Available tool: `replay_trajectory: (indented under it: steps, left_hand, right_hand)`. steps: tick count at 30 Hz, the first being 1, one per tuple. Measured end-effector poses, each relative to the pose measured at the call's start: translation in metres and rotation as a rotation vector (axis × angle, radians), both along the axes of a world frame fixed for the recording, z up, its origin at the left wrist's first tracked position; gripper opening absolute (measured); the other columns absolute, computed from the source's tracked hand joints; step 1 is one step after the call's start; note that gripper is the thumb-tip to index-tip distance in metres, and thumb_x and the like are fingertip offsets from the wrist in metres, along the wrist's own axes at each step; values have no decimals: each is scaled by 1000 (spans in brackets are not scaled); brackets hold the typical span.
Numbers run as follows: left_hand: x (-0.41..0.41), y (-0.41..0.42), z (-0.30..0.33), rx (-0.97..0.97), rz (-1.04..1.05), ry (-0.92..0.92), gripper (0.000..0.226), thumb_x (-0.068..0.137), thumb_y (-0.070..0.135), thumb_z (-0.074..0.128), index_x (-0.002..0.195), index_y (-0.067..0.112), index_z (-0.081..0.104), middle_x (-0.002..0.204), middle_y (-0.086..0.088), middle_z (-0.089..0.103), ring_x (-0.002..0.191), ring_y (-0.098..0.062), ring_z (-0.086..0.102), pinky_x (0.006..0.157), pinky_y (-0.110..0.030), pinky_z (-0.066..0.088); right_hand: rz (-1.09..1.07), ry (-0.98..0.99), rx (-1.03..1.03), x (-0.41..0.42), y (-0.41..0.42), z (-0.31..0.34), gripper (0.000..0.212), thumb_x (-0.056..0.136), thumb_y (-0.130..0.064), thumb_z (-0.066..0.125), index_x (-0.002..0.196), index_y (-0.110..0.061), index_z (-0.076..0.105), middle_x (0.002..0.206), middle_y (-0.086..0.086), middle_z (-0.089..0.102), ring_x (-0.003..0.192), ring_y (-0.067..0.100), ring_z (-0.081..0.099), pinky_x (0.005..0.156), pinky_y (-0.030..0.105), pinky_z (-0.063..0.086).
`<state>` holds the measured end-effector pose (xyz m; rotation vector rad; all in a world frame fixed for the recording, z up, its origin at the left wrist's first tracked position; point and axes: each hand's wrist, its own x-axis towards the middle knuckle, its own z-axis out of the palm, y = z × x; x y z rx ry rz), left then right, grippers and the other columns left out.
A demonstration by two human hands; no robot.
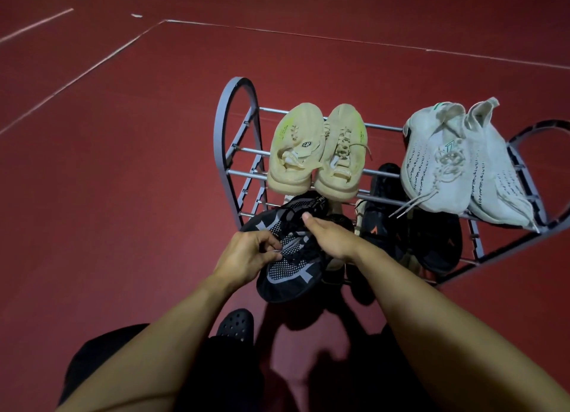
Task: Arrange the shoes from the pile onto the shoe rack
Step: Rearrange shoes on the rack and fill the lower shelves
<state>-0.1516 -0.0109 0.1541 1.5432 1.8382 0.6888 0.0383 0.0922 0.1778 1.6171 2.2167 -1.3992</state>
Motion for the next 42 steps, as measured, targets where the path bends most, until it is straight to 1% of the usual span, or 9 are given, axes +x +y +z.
replay_trajectory:
  steps: [3, 9, 14, 17, 24, 30, 33, 37, 42]
  left_hand:
    - [-1, 0, 2, 17, 5, 12, 10, 80, 27, 83, 83, 27, 74, 72, 9, 72, 70, -3, 65, 57, -11, 44]
    - [-9, 3, 2, 19, 70, 55, 13, 81, 29, 82, 86, 30, 70, 78, 12, 69, 71, -2, 62, 62, -19, 45]
    - [-20, 4, 1, 148, 170, 163, 14, 85, 34, 76, 97, 35, 69, 100, 16, 63, 107, -14, 53, 94, -39, 47]
    - [-21, 3, 2, 217, 219, 167, 14, 87, 34, 73, 100, 35, 68, 108, 13, 64, 109, -15, 51, 96, -39, 45]
    - [-12, 2, 7, 225, 321, 81, 34, 92, 39, 66, 122, 23, 62, 122, 3, 56, 119, -16, 47, 104, -36, 41]
    - [11, 13, -4, 31, 473, -293, 60, 89, 41, 70, 138, 16, 45, 135, -4, 51, 124, -19, 51, 103, -38, 44]
    - [29, 18, -17, -201, 505, -607, 61, 87, 50, 69, 133, 18, 45, 111, -14, 65, 96, -29, 66, 83, -39, 54]
    - [41, 23, -29, -423, 450, -916, 45, 91, 47, 67, 123, 16, 58, 114, -12, 70, 91, -25, 71, 69, -37, 61]
    - [44, 27, -43, -394, 497, -1013, 40, 96, 23, 66, 130, 9, 49, 124, -17, 66, 104, -27, 71, 71, -34, 61]
  right_hand:
    - [-117, 127, -73, -3, -1, 8, 68, 97, -66, 22, 138, -23, 54, 149, 1, 47, 138, 18, 41, 106, 28, 27]
    - [-226, 249, -51, -2, -5, 14, 64, 99, -60, 32, 129, -13, 63, 134, 5, 61, 126, 19, 53, 98, 27, 33]
    - [-495, 373, -182, -8, -17, 7, 57, 95, -60, 44, 112, -12, 70, 69, 5, 62, 69, 17, 59, 68, 30, 42]
    - [-650, 540, -337, -11, -31, 6, 50, 96, -54, 48, 110, -10, 67, 80, 4, 63, 59, 12, 55, 50, 23, 33]
    - [-915, 895, -624, -14, -52, 8, 40, 100, -38, 45, 131, -14, 54, 128, 10, 62, 74, 15, 59, 46, 22, 35]
    - [-1046, 1232, -778, -20, -51, 6, 18, 94, -5, 47, 107, -17, 49, 111, 5, 56, 83, 21, 64, 51, 25, 32]
    - [-1038, 1324, -736, -31, -44, -2, 29, 92, 7, 41, 102, -20, 44, 110, -1, 50, 96, 22, 68, 56, 26, 37]
    - [-1030, 1292, -751, -38, -34, -8, 48, 94, 5, 41, 137, -17, 39, 148, 6, 41, 111, 25, 67, 59, 28, 50]
    - [-1033, 1035, -590, -26, -30, -5, 20, 101, -12, 42, 120, -4, 46, 124, 11, 64, 93, 26, 73, 53, 25, 51]
